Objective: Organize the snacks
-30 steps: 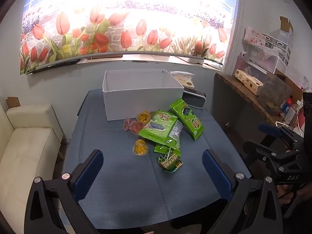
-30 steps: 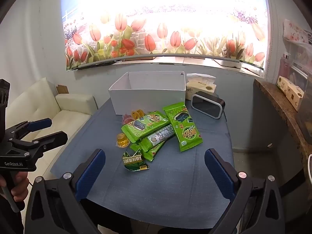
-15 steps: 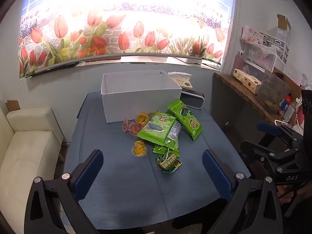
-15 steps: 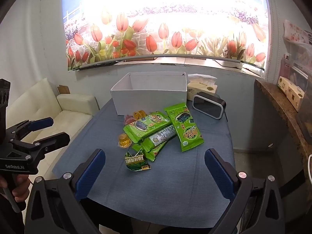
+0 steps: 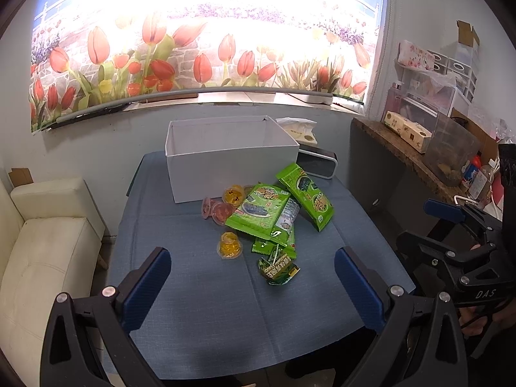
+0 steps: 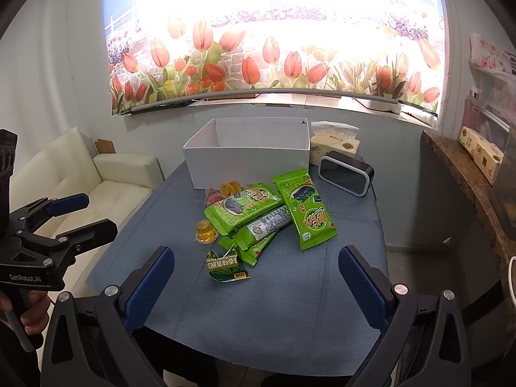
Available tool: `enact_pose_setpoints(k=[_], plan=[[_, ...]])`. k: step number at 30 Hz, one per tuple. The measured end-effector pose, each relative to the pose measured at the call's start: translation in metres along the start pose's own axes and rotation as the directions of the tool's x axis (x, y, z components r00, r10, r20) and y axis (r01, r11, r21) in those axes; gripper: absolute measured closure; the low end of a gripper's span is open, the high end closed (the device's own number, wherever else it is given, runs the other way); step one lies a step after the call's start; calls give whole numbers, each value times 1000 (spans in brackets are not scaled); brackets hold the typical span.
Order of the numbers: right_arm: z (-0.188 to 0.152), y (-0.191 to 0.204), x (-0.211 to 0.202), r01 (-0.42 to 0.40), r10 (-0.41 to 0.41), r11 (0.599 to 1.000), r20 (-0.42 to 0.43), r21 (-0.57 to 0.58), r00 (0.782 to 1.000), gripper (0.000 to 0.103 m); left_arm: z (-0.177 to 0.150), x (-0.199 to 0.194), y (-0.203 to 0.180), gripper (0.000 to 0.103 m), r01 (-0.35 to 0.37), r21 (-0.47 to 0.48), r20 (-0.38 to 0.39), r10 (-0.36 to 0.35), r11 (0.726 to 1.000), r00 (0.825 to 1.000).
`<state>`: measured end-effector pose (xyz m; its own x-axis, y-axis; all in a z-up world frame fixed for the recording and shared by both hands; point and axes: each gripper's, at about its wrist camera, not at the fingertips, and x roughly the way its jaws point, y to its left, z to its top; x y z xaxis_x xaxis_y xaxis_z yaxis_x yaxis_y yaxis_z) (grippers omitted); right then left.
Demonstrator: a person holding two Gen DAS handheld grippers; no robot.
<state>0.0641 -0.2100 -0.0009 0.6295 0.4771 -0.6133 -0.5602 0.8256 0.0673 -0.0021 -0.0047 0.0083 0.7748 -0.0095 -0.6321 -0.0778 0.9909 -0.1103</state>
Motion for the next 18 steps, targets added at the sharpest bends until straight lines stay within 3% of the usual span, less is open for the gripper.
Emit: enact_pose_setpoints(k=[18], plan=[[-1,-1,-1,5,-5,1000,0,-2,1000,0,0,1,-3,0,6,4,3,-6,1000,1000]])
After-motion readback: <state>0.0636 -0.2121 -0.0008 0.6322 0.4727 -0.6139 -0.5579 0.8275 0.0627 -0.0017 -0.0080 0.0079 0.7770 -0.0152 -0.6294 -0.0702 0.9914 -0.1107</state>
